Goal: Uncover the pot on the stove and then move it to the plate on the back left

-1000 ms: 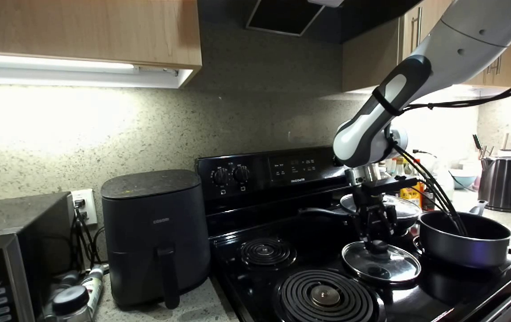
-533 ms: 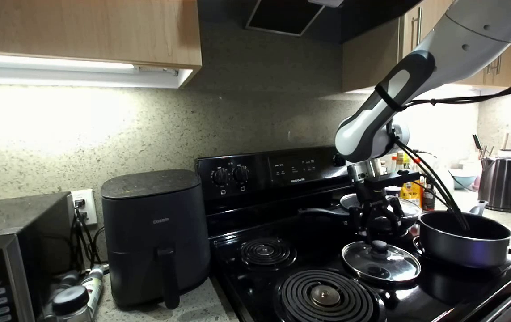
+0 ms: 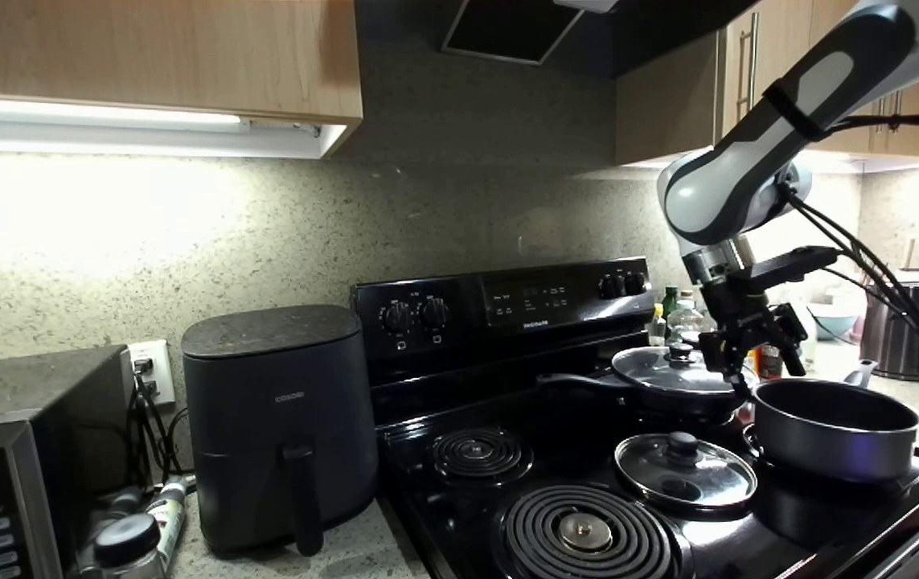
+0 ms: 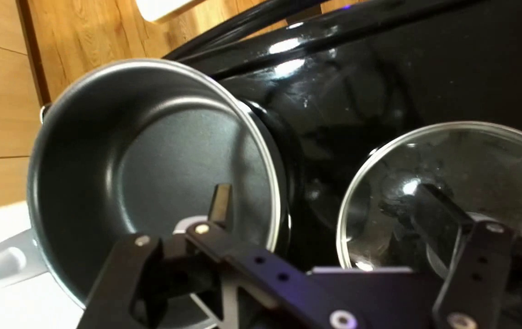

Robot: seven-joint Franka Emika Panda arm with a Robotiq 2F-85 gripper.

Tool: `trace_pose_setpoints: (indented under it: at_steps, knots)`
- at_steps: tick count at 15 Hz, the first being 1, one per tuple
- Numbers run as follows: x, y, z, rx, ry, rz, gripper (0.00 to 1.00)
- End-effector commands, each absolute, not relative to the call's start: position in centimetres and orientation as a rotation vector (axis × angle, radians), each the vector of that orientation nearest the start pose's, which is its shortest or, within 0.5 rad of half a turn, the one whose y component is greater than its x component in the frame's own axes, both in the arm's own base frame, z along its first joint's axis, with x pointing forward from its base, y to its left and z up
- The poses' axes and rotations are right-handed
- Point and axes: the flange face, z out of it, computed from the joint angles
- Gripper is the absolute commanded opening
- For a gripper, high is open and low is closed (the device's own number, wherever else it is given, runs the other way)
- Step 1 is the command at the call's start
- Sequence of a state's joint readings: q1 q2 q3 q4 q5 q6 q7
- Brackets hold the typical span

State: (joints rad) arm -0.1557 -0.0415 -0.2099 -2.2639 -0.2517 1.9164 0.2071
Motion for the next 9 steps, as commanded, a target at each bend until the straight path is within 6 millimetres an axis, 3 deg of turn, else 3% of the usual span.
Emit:
trace_pose_setpoints:
  at_steps: [1, 4, 9]
  knots:
    - [42.9, -19.4, 36.2, -3.189, 0.762, 0.525, 1.00]
    - [41.2, -20.2, 36.9, -3.166, 0.804, 0.507, 1.00]
    - [41.3, -20.6, 36.7, -3.138, 0.859, 0.510, 1.00]
